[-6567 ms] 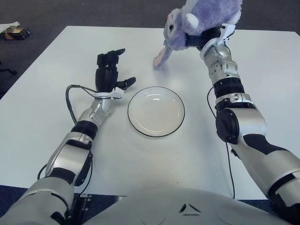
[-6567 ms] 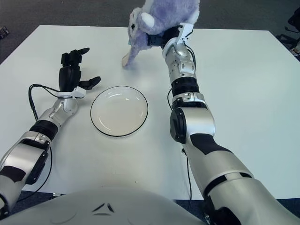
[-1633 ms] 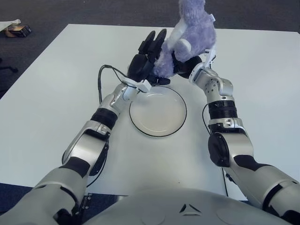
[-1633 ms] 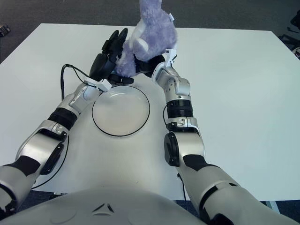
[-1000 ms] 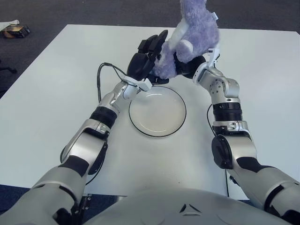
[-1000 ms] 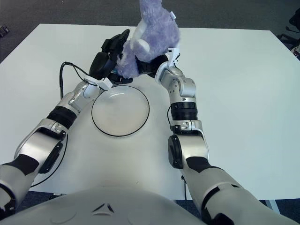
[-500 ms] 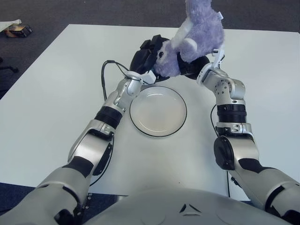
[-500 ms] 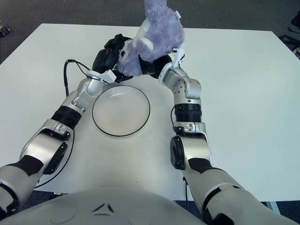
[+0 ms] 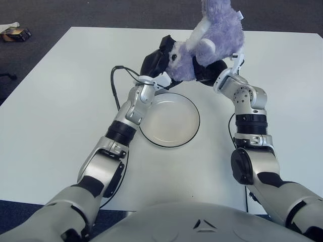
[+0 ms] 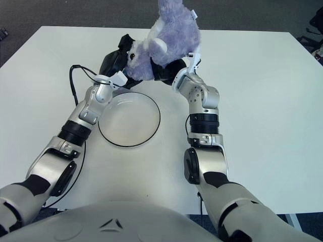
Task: Put the doll into the plate.
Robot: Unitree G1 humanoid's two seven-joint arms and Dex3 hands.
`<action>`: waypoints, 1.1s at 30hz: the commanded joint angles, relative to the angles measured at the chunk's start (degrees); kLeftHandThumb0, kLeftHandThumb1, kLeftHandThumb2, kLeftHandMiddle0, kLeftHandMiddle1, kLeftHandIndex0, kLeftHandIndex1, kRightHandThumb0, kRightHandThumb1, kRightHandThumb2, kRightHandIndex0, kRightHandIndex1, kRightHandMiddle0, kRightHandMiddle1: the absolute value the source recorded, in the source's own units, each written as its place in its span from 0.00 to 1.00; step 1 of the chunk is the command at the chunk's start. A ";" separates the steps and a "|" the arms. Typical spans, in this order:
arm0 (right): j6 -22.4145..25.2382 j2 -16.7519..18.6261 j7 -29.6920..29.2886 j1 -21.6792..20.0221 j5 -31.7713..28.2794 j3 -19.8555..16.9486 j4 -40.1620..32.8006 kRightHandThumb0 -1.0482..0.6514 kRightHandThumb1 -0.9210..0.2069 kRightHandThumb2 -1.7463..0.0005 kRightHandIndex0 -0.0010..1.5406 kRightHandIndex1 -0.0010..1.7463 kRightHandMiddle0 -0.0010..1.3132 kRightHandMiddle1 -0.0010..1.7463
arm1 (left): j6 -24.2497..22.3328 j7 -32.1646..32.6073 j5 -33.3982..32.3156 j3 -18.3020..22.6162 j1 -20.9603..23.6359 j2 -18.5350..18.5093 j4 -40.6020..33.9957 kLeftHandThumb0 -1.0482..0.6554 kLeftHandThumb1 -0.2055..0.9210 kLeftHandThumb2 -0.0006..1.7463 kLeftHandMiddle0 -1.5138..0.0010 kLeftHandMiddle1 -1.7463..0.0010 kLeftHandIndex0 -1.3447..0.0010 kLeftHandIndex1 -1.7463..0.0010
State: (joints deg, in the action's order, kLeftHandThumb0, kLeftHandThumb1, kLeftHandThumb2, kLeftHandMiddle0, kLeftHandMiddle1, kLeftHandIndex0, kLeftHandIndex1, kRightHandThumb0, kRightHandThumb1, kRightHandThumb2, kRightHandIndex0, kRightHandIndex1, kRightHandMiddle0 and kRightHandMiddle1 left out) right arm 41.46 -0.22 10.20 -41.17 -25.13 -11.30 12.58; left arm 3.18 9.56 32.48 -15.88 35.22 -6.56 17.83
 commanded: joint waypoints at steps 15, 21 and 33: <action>-1.03 0.93 1.78 -0.01 -1.89 0.22 -0.47 0.62 0.79 0.12 0.61 0.81 0.48 1.00 | -2.69 -0.12 2.40 -1.18 -1.72 -0.20 -3.34 0.90 0.41 0.79 0.57 0.00 0.94 0.00; -1.30 0.89 0.49 0.14 -0.70 1.05 -1.08 0.62 0.80 0.11 0.61 0.82 0.48 1.00 | -5.16 -1.77 2.80 -1.77 -2.20 -0.19 -5.62 0.90 0.40 0.80 0.56 0.00 0.93 0.00; -3.15 -0.43 3.20 0.62 -0.53 2.89 -1.11 0.62 0.80 0.10 0.60 0.85 0.47 1.00 | -13.08 -4.22 3.36 -2.26 -3.49 1.01 -10.47 0.89 0.47 0.75 0.61 0.00 0.90 0.00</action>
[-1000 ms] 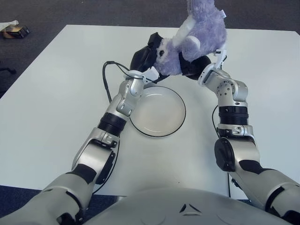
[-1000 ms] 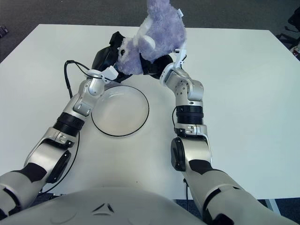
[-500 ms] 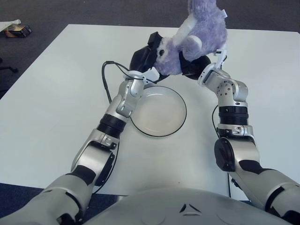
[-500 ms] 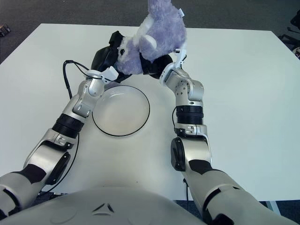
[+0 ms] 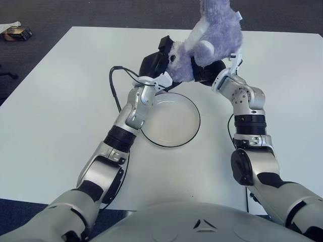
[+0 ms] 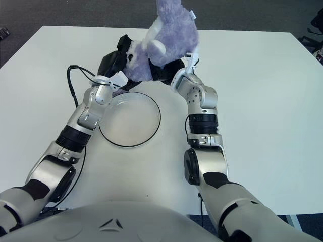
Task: Put the doll into the plate.
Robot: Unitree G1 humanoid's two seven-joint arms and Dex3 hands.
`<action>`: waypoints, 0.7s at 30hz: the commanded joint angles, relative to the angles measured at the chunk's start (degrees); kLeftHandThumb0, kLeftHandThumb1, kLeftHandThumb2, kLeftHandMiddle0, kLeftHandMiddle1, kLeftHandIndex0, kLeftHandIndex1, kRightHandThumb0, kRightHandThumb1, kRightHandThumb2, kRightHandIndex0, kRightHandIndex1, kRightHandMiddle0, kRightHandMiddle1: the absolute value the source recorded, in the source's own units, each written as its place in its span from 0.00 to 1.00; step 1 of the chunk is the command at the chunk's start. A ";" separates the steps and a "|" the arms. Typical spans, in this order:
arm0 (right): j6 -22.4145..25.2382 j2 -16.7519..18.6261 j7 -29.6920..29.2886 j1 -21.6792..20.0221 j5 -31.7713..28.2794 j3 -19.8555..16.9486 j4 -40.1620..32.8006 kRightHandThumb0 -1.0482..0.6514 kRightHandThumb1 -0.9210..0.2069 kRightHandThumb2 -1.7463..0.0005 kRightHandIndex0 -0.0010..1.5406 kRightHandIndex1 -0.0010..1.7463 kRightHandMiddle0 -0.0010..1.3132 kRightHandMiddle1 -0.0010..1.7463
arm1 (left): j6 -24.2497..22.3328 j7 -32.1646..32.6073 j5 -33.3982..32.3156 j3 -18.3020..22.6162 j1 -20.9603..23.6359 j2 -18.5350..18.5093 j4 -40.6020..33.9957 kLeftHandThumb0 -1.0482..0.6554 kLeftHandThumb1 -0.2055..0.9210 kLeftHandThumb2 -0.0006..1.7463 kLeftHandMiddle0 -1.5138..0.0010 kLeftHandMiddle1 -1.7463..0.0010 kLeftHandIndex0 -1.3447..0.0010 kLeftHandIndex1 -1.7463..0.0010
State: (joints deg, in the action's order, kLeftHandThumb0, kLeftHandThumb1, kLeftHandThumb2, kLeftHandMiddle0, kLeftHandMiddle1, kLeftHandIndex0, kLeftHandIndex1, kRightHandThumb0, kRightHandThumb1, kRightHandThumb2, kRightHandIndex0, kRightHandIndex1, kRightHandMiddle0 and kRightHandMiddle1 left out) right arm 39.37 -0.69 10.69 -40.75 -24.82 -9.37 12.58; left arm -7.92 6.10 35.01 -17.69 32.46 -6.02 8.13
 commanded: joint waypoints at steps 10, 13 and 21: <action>-4.18 -3.22 7.02 1.40 1.39 3.83 -1.40 0.62 0.75 0.12 0.55 0.91 0.43 1.00 | -3.15 2.48 2.93 -0.65 0.66 0.45 2.97 0.73 0.33 0.86 0.52 0.00 0.65 0.00; -5.18 -4.11 7.44 1.77 2.23 4.45 -1.48 0.61 0.69 0.15 0.50 0.97 0.41 0.96 | -3.50 3.37 3.70 -0.67 0.70 0.63 3.27 0.65 0.27 0.90 0.49 0.00 0.60 0.00; -2.52 -6.74 6.02 3.21 3.57 5.31 -5.52 0.61 0.33 0.41 0.28 1.00 0.21 0.97 | 1.28 10.43 4.20 -0.37 1.45 0.46 9.09 0.62 0.13 0.97 0.38 0.08 0.50 0.00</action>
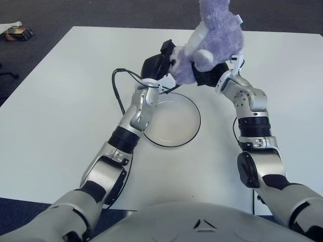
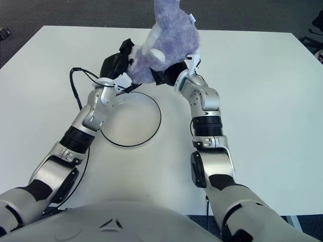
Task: Put the doll into the plate.
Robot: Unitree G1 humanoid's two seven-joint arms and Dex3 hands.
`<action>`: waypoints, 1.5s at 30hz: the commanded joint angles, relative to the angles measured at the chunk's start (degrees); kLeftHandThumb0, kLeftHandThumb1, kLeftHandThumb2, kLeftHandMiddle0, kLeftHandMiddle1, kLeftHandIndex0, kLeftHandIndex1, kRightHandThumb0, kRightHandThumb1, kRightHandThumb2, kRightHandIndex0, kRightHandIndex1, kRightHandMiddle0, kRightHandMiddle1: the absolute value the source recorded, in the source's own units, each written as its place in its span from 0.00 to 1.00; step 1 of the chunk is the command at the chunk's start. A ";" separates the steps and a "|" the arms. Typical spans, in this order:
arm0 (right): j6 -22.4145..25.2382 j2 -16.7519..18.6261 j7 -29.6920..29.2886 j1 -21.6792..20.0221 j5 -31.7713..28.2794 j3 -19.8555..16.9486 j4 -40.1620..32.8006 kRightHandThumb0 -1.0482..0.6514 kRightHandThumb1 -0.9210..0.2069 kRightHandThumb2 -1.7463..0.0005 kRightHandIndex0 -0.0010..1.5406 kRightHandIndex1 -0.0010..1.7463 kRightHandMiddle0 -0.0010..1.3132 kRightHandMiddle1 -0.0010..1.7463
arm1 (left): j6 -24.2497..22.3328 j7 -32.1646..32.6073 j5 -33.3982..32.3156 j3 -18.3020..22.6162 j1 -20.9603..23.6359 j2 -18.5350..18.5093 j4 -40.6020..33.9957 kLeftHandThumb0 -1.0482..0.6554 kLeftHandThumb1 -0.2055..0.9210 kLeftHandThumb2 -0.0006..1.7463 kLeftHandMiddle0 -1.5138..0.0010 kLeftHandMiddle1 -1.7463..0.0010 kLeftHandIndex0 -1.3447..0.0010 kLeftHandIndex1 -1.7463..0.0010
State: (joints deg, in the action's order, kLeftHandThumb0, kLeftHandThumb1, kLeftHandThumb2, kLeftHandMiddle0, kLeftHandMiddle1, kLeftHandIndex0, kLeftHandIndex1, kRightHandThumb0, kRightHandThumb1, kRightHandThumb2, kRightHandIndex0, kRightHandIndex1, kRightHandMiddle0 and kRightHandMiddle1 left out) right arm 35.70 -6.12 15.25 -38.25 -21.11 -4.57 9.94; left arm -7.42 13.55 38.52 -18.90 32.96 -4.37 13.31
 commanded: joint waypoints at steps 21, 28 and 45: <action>4.79 -12.46 13.64 0.17 0.35 3.25 -4.74 0.18 0.00 0.66 0.01 0.41 0.00 0.39 | 8.96 8.53 -0.20 1.88 2.73 -2.87 10.89 0.29 0.34 0.85 0.11 0.00 0.45 0.00; 3.49 -16.89 22.82 -1.96 1.14 5.23 -0.47 0.19 0.00 0.69 0.00 0.21 0.00 0.33 | 10.44 10.21 -0.06 1.98 3.25 -3.17 12.81 0.27 0.29 0.90 0.15 0.00 0.41 0.00; -19.05 -28.00 39.94 -8.15 14.52 12.89 12.80 0.16 0.15 0.71 0.00 0.24 0.00 0.28 | 13.10 14.08 -0.17 2.31 4.19 -3.85 15.92 0.27 0.28 0.90 0.15 0.00 0.41 0.00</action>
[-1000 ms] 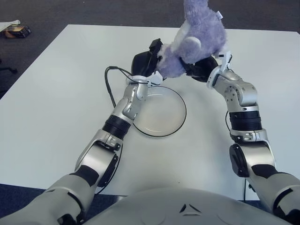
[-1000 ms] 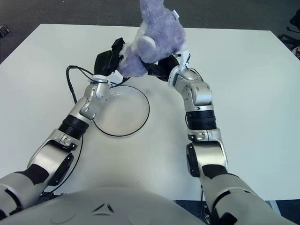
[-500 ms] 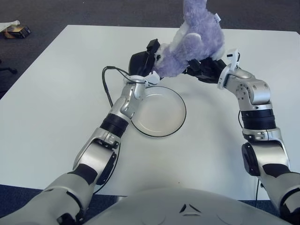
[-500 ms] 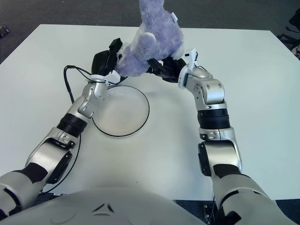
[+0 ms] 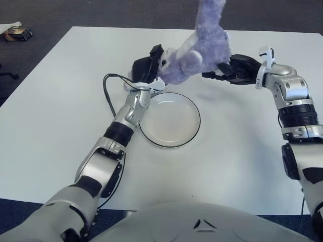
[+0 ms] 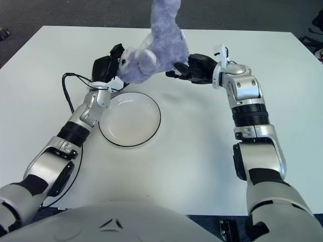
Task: Put the doll into the plate.
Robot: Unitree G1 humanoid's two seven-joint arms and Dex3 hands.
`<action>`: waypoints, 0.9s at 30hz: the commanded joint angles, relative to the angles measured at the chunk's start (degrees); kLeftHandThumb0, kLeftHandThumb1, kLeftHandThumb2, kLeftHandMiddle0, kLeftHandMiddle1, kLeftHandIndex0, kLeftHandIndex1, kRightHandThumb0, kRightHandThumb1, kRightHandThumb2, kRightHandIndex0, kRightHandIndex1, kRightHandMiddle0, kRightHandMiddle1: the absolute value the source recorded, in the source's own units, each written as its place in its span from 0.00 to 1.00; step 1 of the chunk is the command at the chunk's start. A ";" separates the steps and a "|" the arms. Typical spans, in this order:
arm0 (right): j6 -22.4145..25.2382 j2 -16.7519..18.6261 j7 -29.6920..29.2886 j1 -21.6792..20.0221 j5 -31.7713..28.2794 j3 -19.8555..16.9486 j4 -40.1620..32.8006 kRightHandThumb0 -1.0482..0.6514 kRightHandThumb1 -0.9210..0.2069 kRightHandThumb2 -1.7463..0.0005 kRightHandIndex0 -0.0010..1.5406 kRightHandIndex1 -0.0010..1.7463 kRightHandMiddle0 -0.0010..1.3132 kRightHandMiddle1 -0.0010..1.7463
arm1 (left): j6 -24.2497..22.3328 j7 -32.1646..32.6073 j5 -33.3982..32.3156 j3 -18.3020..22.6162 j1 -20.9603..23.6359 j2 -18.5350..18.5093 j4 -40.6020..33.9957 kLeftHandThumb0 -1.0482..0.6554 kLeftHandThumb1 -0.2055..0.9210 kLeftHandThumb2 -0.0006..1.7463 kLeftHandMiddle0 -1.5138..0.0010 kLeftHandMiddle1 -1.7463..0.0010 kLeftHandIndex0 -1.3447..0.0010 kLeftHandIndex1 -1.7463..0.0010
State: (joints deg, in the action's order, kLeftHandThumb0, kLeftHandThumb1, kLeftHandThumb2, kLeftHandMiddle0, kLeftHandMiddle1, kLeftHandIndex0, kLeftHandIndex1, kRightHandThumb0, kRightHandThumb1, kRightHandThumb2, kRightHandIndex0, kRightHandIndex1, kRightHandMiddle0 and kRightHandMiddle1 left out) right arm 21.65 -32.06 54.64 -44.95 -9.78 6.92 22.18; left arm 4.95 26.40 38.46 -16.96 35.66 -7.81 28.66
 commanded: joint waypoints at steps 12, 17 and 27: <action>-29.41 -9.42 -8.81 -1.60 25.64 8.80 0.15 0.08 0.21 0.70 0.01 0.42 0.00 0.36 | 0.75 1.73 0.32 0.44 1.60 -1.40 0.93 0.29 0.32 0.87 0.15 0.00 0.44 0.00; -34.68 -10.33 -13.15 -2.12 32.21 10.77 4.54 0.04 0.14 0.75 0.00 0.47 0.00 0.35 | 0.25 1.93 0.63 0.33 1.76 -1.84 1.10 0.29 0.33 0.87 0.15 0.00 0.44 0.00; -37.27 -9.58 -19.26 -3.31 39.81 12.59 9.81 0.06 0.01 0.78 0.00 0.33 0.00 0.31 | -0.03 2.47 0.51 0.82 1.64 -2.22 0.95 0.29 0.32 0.87 0.15 0.00 0.44 0.00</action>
State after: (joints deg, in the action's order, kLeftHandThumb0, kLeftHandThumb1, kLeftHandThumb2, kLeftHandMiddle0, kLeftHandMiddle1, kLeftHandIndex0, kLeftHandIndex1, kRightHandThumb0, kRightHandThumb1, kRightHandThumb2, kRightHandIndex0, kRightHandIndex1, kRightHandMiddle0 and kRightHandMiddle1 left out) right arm -14.69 -41.82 36.72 -46.46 28.75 19.13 30.88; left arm 5.11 27.74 38.83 -16.79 36.00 -9.43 29.65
